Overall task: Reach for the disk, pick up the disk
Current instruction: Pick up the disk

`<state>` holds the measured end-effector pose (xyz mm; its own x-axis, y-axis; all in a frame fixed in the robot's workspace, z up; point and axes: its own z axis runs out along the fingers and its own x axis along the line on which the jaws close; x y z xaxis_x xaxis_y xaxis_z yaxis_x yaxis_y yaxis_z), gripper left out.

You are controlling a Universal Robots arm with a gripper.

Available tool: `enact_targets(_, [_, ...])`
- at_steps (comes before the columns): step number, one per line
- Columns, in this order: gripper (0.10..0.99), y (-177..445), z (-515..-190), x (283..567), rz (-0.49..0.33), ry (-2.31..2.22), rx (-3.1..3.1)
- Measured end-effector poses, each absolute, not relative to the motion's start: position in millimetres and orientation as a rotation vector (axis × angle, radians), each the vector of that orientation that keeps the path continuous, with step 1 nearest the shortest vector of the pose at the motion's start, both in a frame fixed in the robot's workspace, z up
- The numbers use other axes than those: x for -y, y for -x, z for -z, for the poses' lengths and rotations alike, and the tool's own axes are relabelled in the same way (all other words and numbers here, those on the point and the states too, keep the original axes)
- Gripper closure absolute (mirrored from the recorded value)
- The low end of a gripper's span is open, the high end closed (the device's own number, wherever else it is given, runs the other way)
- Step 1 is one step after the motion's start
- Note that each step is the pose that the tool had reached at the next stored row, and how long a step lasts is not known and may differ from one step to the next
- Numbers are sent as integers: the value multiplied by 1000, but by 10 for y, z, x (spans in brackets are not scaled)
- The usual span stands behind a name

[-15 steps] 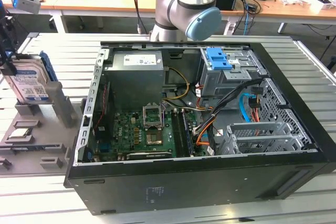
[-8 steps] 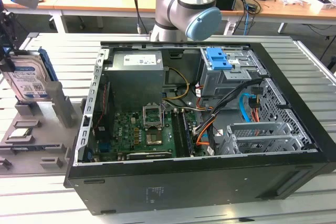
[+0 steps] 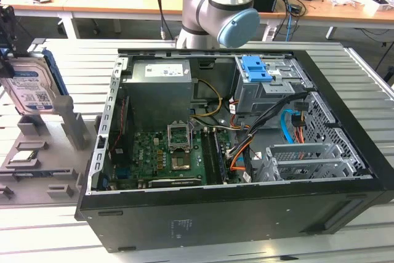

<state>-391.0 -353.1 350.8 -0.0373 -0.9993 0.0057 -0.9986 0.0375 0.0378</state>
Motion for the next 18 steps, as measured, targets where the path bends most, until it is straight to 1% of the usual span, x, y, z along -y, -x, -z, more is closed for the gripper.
enact_targets(18, [718, 3891, -3877, 3515, 36, -2158, 2241])
